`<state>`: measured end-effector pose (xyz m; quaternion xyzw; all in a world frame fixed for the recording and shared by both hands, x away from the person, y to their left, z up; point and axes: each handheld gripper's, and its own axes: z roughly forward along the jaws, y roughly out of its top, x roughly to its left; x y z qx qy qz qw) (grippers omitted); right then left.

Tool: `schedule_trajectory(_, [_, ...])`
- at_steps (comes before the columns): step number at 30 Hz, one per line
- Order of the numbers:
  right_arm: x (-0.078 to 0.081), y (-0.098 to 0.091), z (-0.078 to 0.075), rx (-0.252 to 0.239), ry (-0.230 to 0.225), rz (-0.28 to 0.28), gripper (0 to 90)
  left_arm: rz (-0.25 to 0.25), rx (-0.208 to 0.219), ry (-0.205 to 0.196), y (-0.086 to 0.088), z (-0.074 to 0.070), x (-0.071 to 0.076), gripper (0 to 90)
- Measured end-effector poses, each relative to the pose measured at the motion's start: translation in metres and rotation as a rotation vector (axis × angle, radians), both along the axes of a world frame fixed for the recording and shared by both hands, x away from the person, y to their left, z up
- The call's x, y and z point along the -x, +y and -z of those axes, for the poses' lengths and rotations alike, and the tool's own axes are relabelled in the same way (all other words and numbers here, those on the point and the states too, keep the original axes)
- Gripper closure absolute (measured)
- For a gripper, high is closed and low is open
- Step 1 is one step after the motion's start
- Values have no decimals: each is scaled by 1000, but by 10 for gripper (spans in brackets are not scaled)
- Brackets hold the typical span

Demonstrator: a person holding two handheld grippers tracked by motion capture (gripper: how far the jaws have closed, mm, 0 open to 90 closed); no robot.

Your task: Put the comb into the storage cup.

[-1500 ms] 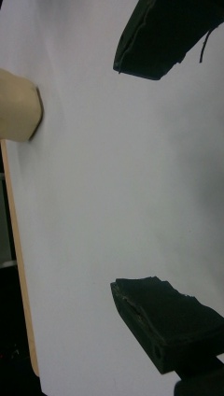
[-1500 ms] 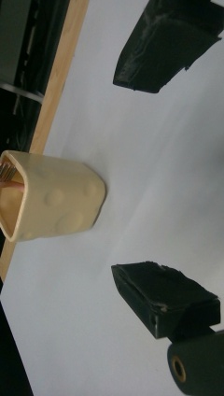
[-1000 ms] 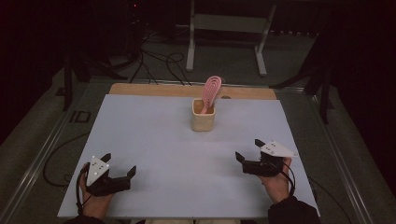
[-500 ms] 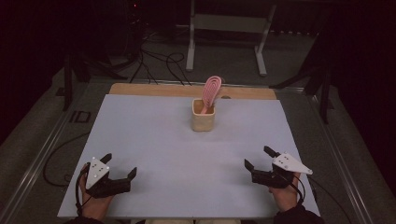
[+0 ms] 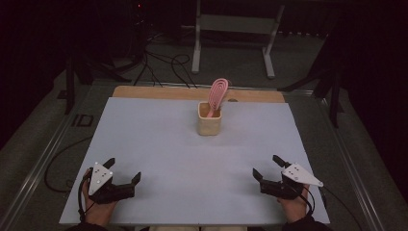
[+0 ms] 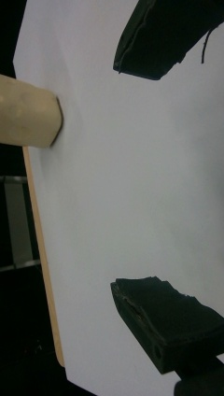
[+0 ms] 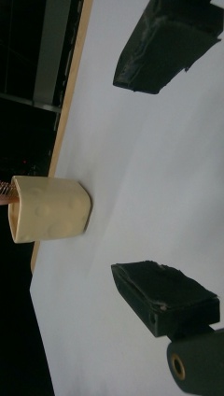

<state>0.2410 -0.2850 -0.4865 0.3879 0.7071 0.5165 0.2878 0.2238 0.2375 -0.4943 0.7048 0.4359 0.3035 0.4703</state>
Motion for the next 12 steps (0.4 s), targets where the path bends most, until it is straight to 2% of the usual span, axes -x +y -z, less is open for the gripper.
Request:
schedule_trajectory(5, [0,-1,4,2,26,-6,93,4,-3,-2,-2,0,0,1])
schedule_trajectory(12, [3,-1,5,10,32,-7,93,-3,2,-6,-2,0,0,1])
